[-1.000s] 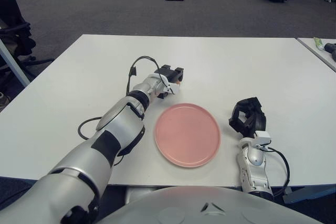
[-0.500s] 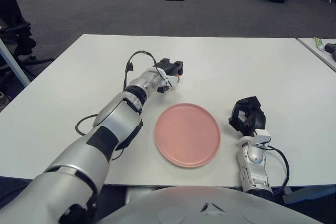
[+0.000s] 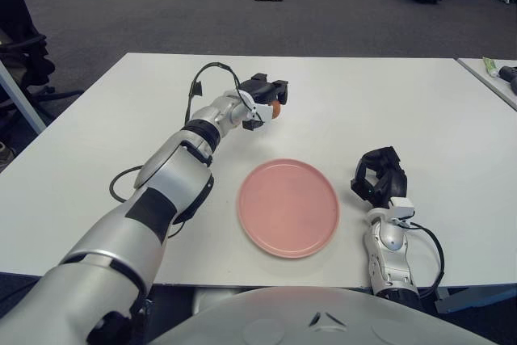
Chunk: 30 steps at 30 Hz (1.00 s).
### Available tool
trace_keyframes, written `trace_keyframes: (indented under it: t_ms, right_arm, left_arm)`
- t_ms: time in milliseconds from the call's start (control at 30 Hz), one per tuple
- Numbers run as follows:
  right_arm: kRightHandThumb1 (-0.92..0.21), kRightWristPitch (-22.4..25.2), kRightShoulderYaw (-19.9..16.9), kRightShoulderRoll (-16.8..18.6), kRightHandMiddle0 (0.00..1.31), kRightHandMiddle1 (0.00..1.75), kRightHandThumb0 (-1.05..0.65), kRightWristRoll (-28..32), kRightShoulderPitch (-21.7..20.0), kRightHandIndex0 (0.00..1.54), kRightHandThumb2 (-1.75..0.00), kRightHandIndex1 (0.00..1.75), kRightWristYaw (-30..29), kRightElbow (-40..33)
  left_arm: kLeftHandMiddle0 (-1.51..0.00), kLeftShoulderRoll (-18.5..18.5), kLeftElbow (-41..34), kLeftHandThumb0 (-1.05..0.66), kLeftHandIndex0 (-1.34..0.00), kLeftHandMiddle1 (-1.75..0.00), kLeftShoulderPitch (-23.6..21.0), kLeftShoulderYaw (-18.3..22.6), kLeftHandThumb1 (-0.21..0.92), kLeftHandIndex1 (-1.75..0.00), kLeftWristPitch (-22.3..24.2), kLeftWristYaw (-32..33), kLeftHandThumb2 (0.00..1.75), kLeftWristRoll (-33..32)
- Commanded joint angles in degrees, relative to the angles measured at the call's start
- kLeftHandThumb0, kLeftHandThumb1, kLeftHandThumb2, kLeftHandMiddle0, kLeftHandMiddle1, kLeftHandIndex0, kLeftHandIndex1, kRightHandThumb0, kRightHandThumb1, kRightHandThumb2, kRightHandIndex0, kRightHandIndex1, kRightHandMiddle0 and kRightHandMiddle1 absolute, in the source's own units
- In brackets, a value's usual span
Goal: Put the apple into the plate.
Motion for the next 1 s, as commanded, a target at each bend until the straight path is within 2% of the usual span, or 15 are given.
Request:
trace_keyframes:
  t_ms: [0,267,367,533,700,800,967]
  right_arm:
    - [-0.52,1.5,-0.3,0.1,0.45,1.75,-0.42,0.9,0.6,0.74,-1.06,1.75,0.5,2.5]
    - [-0.51,1.6,-0.2,-0.3,0.46,1.75,-0.42,0.3,0.2,0.75,-1.08,1.75,0.2,3.0]
    - [-0.51,2.5,-0.2,-0.5,0.46,1.75,-0.42,-0.3,0.1,0.75,-1.09,1.75,-0.3,2.8]
    - [-0.51,3.8,-0.1,-0.6,0.46,1.75,-0.42,-0.8,0.1,0.74,-1.09,1.75,-0.8,2.4]
    - [-0.50,5.0,0.1,-0.4,0.46,1.75,-0.42,-1.5,0.2,0.75,-1.09,1.75,-1.7,1.5]
    - [-0.50,4.5,0.2,-0.7,0.47,1.75,-0.42,-2.2,0.1,0.77,-1.10,1.75,-2.1,1.8]
    - [-0.48,3.5,0.1,-1.0,0.48,1.75,-0.43,-2.3,-0.1,0.81,-1.12,1.75,-1.8,2.5]
  left_arm:
    - [-0.76,0.9,-1.9,0.00,-0.61,-1.75,-2.6,0.8,0.12,-1.60,-2.1,1.1,1.50,-0.9]
    - [-0.78,2.3,-3.9,0.00,-0.57,-1.75,-2.4,1.5,0.09,-1.70,-7.5,0.9,1.57,-1.5]
    - [-0.78,3.5,-7.1,0.00,-0.56,-1.75,-1.3,1.9,0.09,-1.73,-11.2,-0.7,1.58,-2.5]
    - [-0.78,3.8,-9.5,0.00,-0.56,-1.75,-0.6,2.3,0.08,-1.74,-13.5,-3.3,1.59,-4.1]
    - [-0.77,5.2,-16.9,0.00,-0.55,-1.75,3.4,2.3,0.10,-1.74,-18.6,-11.3,1.58,-7.8]
    - [-0.78,7.0,-23.0,0.00,-0.57,-1.75,7.7,1.2,0.08,-1.72,-22.2,-18.3,1.59,-10.9]
    - [-0.80,8.3,-28.0,0.00,-0.63,-1.75,10.7,0.9,0.04,-1.70,-23.0,-27.7,1.62,-15.6]
